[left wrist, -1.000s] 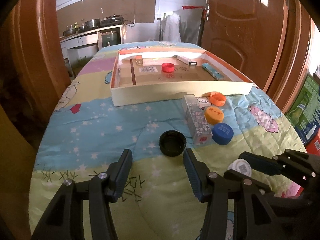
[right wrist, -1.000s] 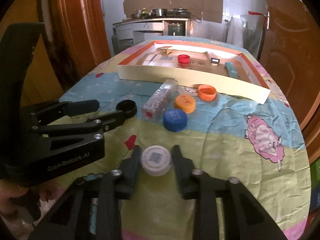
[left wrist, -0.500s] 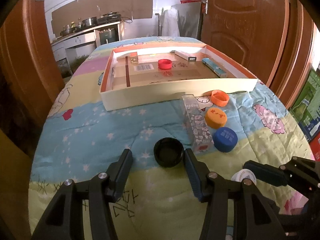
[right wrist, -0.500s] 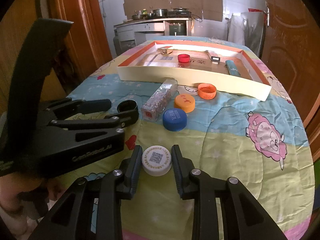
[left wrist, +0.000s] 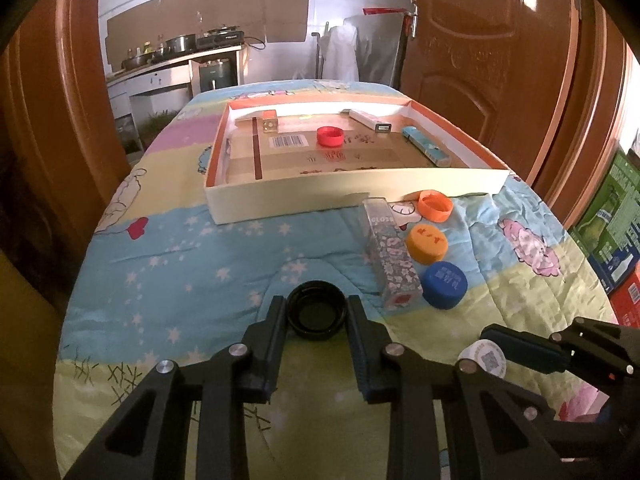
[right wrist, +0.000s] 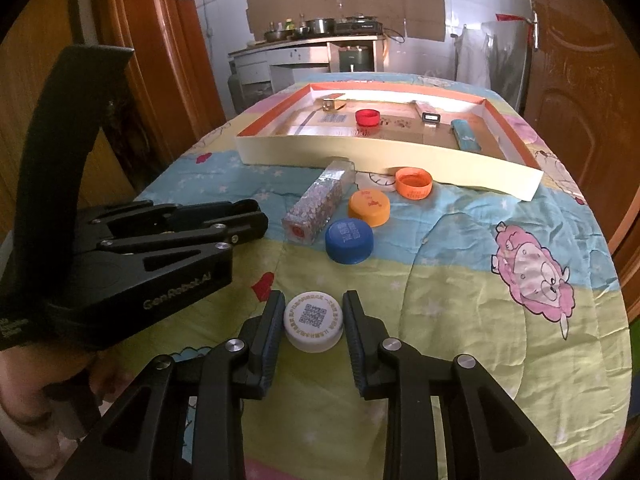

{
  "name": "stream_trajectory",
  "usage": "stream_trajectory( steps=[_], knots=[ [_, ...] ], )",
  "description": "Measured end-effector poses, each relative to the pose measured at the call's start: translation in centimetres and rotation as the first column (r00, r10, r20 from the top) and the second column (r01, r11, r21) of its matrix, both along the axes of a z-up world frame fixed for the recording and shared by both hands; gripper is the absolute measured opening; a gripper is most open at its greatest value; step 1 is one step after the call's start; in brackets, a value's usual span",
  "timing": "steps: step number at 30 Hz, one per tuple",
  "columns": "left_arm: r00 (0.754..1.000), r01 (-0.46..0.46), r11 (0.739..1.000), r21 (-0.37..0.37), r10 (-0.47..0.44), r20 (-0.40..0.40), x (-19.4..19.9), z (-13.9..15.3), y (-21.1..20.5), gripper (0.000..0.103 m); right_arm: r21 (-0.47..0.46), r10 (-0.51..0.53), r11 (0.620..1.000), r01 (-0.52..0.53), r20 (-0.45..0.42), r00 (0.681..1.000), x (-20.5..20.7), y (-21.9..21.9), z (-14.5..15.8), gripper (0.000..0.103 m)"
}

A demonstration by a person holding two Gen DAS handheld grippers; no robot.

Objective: Organize rigid objects
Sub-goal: 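Close the right tool on the white QR-code cap while the left tool closes on the black cap, then carry the black cap and white cap with both tools into the tray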

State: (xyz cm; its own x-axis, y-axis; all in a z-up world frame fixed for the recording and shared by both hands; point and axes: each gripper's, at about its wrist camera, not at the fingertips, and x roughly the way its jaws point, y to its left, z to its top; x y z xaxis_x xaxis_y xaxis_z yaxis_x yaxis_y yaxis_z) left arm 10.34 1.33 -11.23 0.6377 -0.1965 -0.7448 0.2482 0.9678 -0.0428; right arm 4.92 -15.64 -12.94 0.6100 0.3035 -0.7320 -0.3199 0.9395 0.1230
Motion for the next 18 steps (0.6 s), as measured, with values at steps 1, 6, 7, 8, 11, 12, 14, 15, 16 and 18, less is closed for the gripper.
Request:
stream_trajectory(
  steps=[1, 6, 7, 8, 11, 12, 14, 15, 16, 18],
  knots=[
    [1.000, 0.000, 1.000, -0.002, 0.000, 0.001, 0.0, 0.1, 0.0, 0.030, 0.001, 0.000, 1.000, 0.000, 0.000, 1.000, 0.0, 0.1, 0.0, 0.030],
    [1.000, 0.001, 1.000, -0.008, -0.001, 0.017, -0.4, 0.9, 0.1, 0.030, 0.006, 0.000, 1.000, 0.000, 0.007, 1.000, -0.1, 0.1, 0.6, 0.030],
    [1.000, 0.001, 1.000, -0.010, -0.001, 0.019, -0.5, 1.1, 0.1, 0.030, 0.007, 0.000, 1.000, 0.000, 0.008, 1.000, -0.1, 0.1, 0.7, 0.030],
    [1.000, 0.001, 1.000, -0.012, -0.001, 0.023, -0.5, 1.3, 0.1, 0.030, 0.009, 0.000, 1.000, 0.000, 0.011, 1.000, -0.1, 0.1, 0.8, 0.030],
    [0.999, 0.002, 1.000, -0.012, -0.002, 0.034, -0.6, 2.0, 0.0, 0.030, 0.012, 0.001, 1.000, -0.001, 0.018, 1.000, -0.2, -0.1, 1.2, 0.030],
    [0.999, 0.003, 1.000, -0.012, -0.002, 0.035, -0.6, 2.1, 0.0, 0.030, 0.012, 0.002, 1.000, -0.002, 0.021, 1.000, -0.2, -0.1, 1.4, 0.030],
    [0.999, 0.001, 1.000, -0.012, -0.001, 0.044, -0.6, 2.5, -0.1, 0.030, 0.013, 0.004, 1.000, -0.004, 0.027, 1.000, 0.0, -0.2, 1.8, 0.030],
    [0.999, 0.001, 1.000, -0.014, -0.001, 0.046, -0.5, 2.7, -0.1, 0.030, 0.010, 0.002, 1.000, -0.002, 0.035, 0.999, 0.1, -0.1, 2.1, 0.030],
    [0.999, 0.001, 1.000, -0.017, 0.000, 0.048, -0.5, 2.9, -0.1, 0.030, 0.003, -0.001, 1.000, 0.001, 0.045, 0.999, 0.2, -0.2, 2.3, 0.030],
    [0.999, -0.001, 1.000, -0.018, 0.002, 0.052, -0.4, 3.2, -0.1, 0.030, 0.003, -0.003, 1.000, 0.003, 0.057, 0.998, 0.4, -0.4, 2.8, 0.030]
  ],
)
